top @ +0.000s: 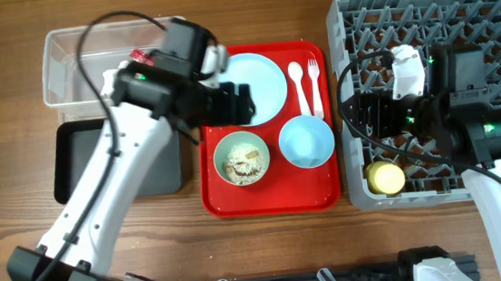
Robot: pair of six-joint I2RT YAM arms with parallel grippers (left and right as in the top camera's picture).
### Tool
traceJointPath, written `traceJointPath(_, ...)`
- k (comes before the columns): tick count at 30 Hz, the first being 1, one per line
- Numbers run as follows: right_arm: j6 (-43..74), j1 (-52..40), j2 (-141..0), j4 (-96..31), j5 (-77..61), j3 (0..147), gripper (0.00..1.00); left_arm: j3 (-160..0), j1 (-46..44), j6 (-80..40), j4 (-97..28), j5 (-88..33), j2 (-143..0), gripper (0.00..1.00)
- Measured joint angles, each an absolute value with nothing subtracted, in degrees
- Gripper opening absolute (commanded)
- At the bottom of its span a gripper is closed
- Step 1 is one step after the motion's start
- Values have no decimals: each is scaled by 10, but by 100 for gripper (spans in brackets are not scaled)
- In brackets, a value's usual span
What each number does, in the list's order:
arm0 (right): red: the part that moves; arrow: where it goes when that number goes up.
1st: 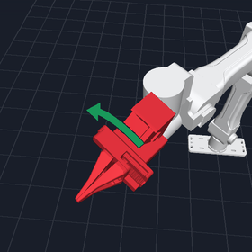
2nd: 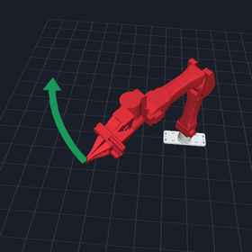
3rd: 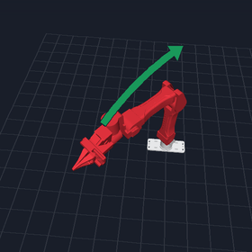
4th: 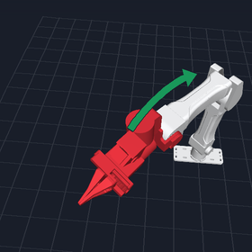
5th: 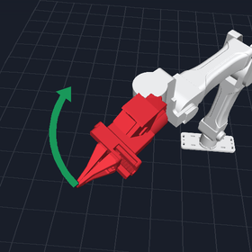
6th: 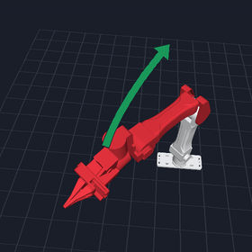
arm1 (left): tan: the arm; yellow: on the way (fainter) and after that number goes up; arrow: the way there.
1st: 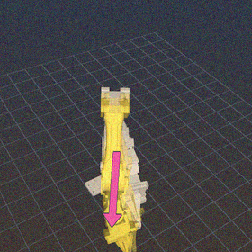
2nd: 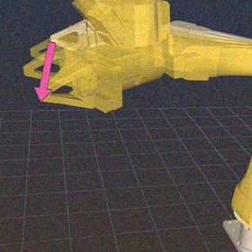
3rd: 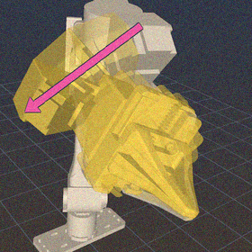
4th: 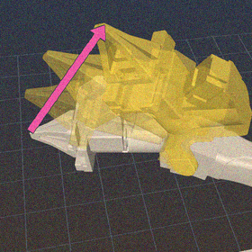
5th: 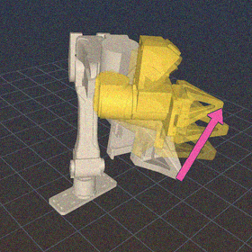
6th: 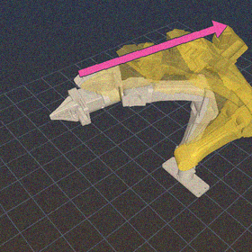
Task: Sort waste into correct bins and load items into the dishwasher rack
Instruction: 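Move the left gripper to the green bowl and grasp its rim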
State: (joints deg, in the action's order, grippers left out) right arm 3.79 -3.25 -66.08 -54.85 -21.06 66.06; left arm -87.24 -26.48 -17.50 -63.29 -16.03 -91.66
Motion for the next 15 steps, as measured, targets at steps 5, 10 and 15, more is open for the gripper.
traceJointPath(5,38,-32,-661,-548,-211,661,100,-796,-326,-220,-551,-144,-917,48)
traceJointPath(10,38,-32,-661,-549,-212,661,100,-715,-391,-257,-470,-91,-929,45)
traceJointPath(15,39,-32,-661,-551,-213,661,100,-688,-433,-276,-453,-61,-964,47)
